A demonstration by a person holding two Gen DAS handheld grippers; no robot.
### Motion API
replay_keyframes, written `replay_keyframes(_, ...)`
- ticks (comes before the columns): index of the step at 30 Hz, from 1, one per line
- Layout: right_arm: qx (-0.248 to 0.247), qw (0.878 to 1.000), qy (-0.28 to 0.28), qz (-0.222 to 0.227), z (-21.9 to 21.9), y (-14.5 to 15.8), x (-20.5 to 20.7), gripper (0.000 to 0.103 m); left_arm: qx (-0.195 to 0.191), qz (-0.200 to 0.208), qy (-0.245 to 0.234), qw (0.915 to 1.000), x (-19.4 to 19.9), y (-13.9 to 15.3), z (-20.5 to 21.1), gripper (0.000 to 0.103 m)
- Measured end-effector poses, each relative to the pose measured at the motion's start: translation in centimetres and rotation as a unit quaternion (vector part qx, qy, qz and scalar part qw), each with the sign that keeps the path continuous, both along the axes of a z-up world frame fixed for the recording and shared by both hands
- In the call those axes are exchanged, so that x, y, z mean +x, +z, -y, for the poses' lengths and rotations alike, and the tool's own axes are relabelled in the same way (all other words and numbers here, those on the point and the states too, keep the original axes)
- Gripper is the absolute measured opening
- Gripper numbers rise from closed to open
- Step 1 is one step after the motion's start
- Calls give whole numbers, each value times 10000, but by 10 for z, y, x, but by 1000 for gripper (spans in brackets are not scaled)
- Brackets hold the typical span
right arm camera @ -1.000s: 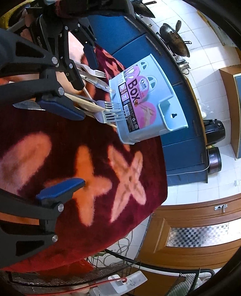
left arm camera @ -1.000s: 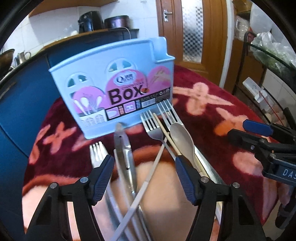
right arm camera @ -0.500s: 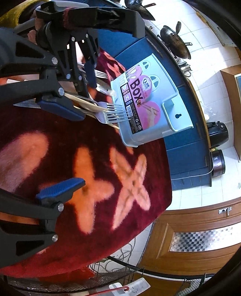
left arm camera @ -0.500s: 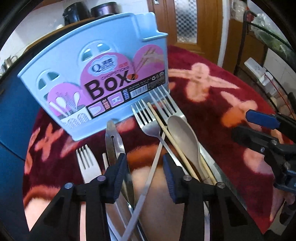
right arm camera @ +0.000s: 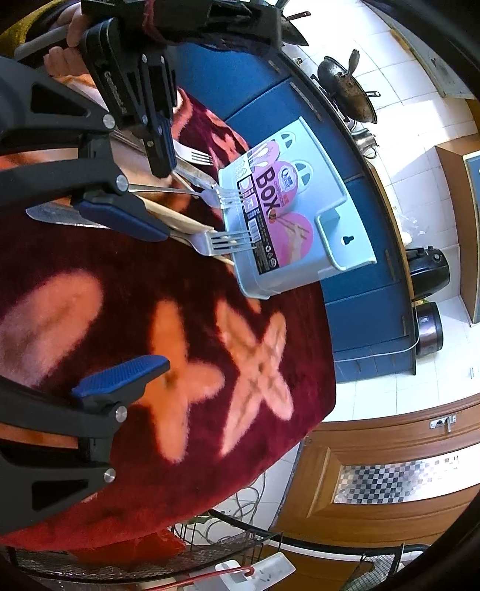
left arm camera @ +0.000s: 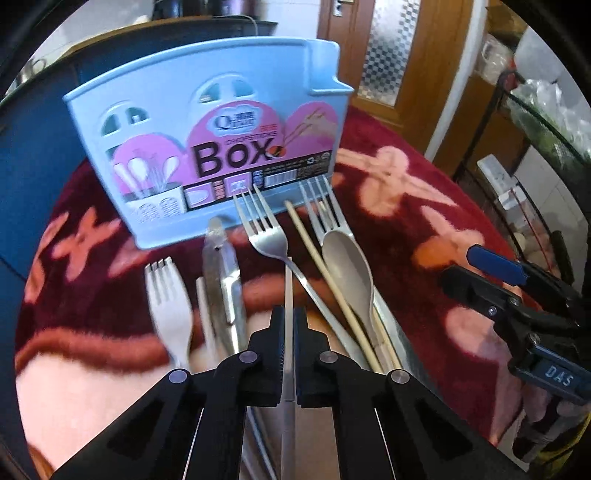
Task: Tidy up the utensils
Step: 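Lift the knife with the left tool while the right tool grasps the white plastic spoon, then carry the knife in the left tool and spoon in the right tool over the blue holder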
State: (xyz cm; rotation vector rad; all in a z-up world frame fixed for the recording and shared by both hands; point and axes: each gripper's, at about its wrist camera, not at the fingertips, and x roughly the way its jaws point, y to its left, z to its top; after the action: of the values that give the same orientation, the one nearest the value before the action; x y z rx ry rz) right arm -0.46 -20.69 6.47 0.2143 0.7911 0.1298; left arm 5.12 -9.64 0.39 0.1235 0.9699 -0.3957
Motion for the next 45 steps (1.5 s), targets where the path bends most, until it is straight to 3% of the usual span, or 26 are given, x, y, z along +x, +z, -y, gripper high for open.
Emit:
replay_keyframes(10, 15, 9999, 149, 19, -15, 5, -5, 67, -184, 248, 439, 9986, -26, 17, -43, 4)
replay_keyframes(17, 55, 9988, 413, -264, -39, 2, 9, 43, -588, 645, 726, 9935, -29, 34, -68, 4)
replay_keyframes(24, 112, 9967, 553, -576, -60, -5, 36, 39, -909, 875, 766, 9890, -28, 42, -84, 4)
replay_keyframes(32, 77, 9947, 436, -930, -64, -13, 64, 10, -1159, 967, 782, 9854, -22, 46, -98, 4)
replay_keyframes(35, 234, 9939, 426, -989, -60, -13, 67, 8, -1251, 1043, 777, 9836, -20, 50, -100, 4)
replay_keyframes(41, 359, 9966, 488, -559, -58, 11, 57, 5, -1578, 1210, 796, 9768, -14, 64, -103, 4)
replay_keyframes(45, 366, 9979, 526, 96, -59, 44, 43, 5, -1743, 1355, 790, 9721, -7, 77, -102, 4)
